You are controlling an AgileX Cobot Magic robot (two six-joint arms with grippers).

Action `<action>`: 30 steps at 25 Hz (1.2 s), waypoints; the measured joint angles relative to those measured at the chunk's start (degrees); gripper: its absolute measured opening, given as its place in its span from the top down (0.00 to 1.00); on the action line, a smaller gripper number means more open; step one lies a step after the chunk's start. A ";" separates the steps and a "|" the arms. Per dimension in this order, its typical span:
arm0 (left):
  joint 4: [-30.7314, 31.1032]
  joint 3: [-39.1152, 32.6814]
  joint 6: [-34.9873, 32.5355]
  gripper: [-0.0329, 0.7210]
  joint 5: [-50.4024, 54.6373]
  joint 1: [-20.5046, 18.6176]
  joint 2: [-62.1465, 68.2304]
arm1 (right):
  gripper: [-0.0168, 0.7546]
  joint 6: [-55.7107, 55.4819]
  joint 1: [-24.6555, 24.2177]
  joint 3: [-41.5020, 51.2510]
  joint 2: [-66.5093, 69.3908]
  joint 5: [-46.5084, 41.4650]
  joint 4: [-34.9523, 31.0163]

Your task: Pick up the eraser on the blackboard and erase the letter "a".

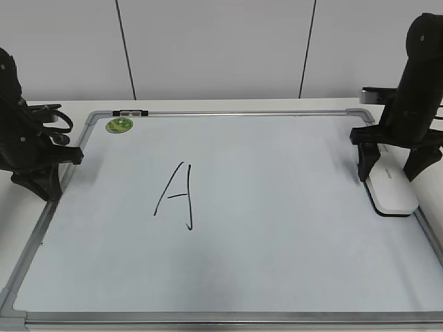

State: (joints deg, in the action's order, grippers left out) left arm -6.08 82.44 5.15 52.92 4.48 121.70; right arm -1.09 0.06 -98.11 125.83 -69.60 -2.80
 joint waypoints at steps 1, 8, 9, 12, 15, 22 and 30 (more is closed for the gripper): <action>0.00 0.00 0.00 0.88 0.00 0.00 0.00 | 0.15 0.00 0.00 -0.12 0.00 0.00 0.00; 0.00 0.29 0.00 0.88 0.13 0.00 0.00 | 0.11 0.00 0.00 -2.64 0.00 0.00 0.10; 0.00 0.52 0.00 0.88 0.40 0.00 0.13 | 0.11 0.00 0.00 -3.49 0.00 0.00 0.10; 0.11 2.06 0.00 0.86 2.17 0.00 0.62 | 0.11 0.00 0.00 -5.46 -1.06 0.00 0.33; 1.12 4.11 0.00 0.75 3.61 0.11 0.75 | 0.11 0.00 0.00 -5.94 -3.20 0.00 0.56; 6.40 9.32 0.63 0.21 9.87 0.20 -1.78 | 0.12 0.00 0.00 -5.94 -6.33 -0.20 0.56; 7.98 10.54 0.77 0.23 16.39 0.20 -9.50 | 0.12 -0.58 0.00 -5.94 -13.92 -0.34 -0.03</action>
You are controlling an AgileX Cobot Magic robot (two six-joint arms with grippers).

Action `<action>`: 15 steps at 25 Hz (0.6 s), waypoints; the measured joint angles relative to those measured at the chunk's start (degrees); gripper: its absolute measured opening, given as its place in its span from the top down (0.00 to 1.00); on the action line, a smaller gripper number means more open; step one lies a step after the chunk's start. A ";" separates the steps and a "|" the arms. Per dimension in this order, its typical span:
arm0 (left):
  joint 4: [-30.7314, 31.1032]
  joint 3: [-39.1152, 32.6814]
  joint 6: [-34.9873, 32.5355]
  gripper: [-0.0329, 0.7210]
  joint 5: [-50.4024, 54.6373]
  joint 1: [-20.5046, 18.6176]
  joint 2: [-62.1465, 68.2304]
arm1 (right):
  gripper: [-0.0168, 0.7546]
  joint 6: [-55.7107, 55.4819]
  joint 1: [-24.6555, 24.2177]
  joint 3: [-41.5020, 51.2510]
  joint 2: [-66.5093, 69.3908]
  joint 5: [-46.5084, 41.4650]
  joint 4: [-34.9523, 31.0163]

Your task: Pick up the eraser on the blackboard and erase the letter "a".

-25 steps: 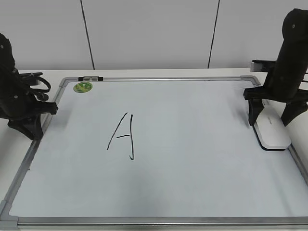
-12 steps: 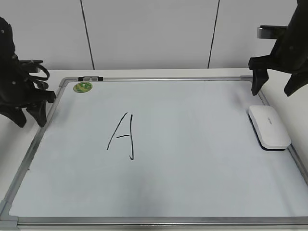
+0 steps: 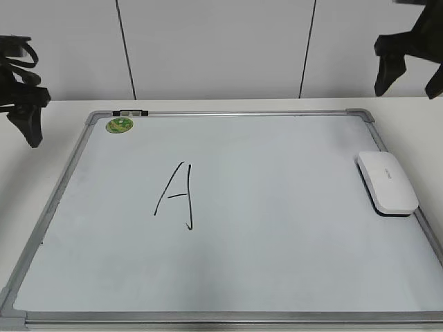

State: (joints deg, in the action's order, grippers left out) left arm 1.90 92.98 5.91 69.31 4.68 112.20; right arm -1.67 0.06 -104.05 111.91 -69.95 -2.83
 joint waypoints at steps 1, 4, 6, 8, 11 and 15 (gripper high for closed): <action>0.13 0.00 0.10 0.24 0.12 0.00 -0.81 | 0.13 -0.09 0.00 0.00 -1.34 -0.12 -0.29; 0.36 0.00 0.04 0.27 0.58 0.00 -3.35 | 0.17 -0.23 0.00 0.00 -5.40 -0.49 -1.34; 0.24 0.00 0.04 0.27 0.71 0.12 -5.48 | 0.23 -0.23 0.00 0.00 -8.43 -0.88 -2.37; -0.01 0.00 0.13 0.27 0.71 0.12 -8.03 | 0.27 -0.23 0.00 0.00 -11.30 -0.99 -2.76; -0.04 0.00 0.13 0.27 0.84 0.12 -13.31 | 0.30 -0.23 0.00 0.00 -15.76 -1.35 -3.33; 1.19 -0.99 0.13 0.29 1.17 1.26 -20.90 | 0.30 -0.23 0.00 2.70 -22.24 -1.47 -5.46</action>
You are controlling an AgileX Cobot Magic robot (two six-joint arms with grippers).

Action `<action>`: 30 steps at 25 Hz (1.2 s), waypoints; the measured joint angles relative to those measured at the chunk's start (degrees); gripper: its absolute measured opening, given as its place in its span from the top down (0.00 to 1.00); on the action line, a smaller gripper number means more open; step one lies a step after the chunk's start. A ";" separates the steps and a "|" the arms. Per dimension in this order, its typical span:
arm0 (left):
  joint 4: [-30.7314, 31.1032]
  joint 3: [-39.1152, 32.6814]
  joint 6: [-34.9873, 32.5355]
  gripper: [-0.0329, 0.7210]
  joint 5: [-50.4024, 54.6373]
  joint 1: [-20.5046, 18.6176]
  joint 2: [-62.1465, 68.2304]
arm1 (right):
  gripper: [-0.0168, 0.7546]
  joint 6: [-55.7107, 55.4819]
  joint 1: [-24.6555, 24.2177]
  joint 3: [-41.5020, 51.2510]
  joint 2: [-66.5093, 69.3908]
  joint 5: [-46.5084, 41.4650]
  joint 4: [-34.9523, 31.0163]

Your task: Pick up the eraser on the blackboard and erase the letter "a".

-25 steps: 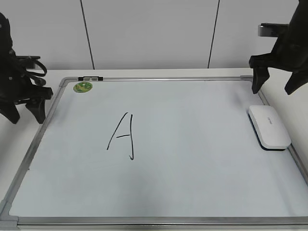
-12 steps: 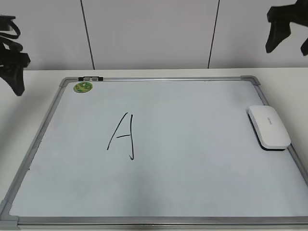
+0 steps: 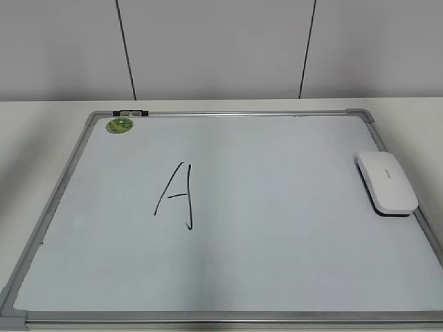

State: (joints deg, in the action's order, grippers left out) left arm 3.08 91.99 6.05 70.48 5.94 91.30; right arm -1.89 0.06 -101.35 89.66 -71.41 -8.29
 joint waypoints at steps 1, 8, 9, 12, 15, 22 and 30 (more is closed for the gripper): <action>0.38 -0.75 0.00 0.29 0.00 0.54 -1.69 | 0.30 0.00 0.00 1.31 -1.87 0.00 -0.24; 1.98 -12.31 0.49 0.30 0.83 2.80 -16.02 | 0.30 0.00 0.00 14.01 -15.62 -0.21 0.48; 2.69 -14.01 1.06 0.30 0.83 2.89 -17.84 | 0.30 0.00 0.00 15.34 -17.67 -0.33 0.48; 4.56 -19.68 2.17 0.30 1.06 2.89 -24.32 | 0.30 0.00 0.00 21.29 -25.11 -0.45 -0.41; 4.46 -25.31 2.41 0.30 1.06 2.89 -31.65 | 0.30 0.00 0.00 27.57 -32.15 -0.54 -1.34; 3.78 -36.00 3.40 0.30 0.95 3.27 -46.20 | 0.30 -0.11 0.00 40.25 -45.64 -0.54 -3.89; 3.64 -50.27 5.12 0.30 -0.35 4.15 -60.77 | 0.30 0.14 0.00 56.70 -59.34 0.01 -4.33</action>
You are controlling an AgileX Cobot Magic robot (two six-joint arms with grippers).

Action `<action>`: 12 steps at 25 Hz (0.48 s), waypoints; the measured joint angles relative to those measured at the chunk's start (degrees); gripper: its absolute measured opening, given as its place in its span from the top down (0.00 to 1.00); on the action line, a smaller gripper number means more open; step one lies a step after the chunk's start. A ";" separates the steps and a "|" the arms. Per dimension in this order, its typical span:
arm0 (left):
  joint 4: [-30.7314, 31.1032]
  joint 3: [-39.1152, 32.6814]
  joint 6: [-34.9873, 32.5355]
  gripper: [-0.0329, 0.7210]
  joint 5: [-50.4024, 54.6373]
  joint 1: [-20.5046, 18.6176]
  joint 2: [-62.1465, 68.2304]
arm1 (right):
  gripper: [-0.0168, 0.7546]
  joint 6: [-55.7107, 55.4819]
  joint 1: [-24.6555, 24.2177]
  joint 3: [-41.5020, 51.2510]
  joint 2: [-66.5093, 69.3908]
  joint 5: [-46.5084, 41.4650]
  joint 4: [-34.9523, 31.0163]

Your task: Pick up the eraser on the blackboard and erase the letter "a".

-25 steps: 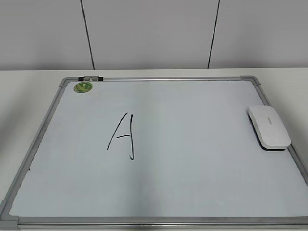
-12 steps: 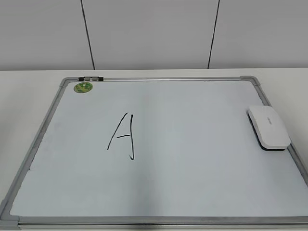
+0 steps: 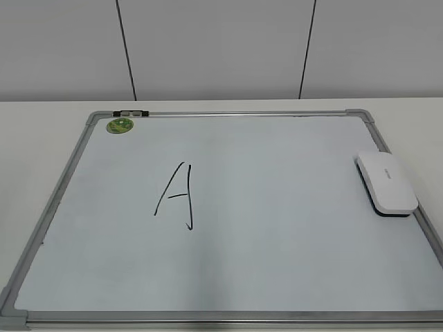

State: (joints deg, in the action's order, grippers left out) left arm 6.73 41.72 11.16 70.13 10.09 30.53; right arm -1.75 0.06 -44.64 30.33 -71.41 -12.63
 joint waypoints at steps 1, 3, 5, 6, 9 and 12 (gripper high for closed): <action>0.00 -1.92 0.00 0.30 -0.16 0.11 -1.57 | 0.30 0.00 0.00 1.94 -1.63 0.13 0.00; 0.00 -5.54 0.09 0.30 -0.80 0.45 -5.10 | 0.30 0.23 0.00 5.93 -5.25 0.20 0.42; 0.00 -8.43 0.09 0.30 -1.84 0.86 -7.88 | 0.30 0.31 0.00 9.55 -9.21 0.20 2.17; 0.00 -9.72 0.09 0.30 -2.43 1.17 -9.28 | 0.30 0.37 0.00 10.77 -11.12 0.20 3.33; 0.00 -10.89 0.09 0.30 -3.15 2.28 -12.36 | 0.30 0.45 0.00 13.83 -15.68 0.72 7.12; -0.32 -11.15 0.21 0.30 -4.37 3.66 -13.57 | 0.30 0.49 0.00 14.86 -18.02 2.46 10.02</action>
State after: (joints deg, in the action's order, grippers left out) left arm 6.41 30.57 11.37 65.76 13.75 16.96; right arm -1.25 0.06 -29.78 12.30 -68.95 -2.60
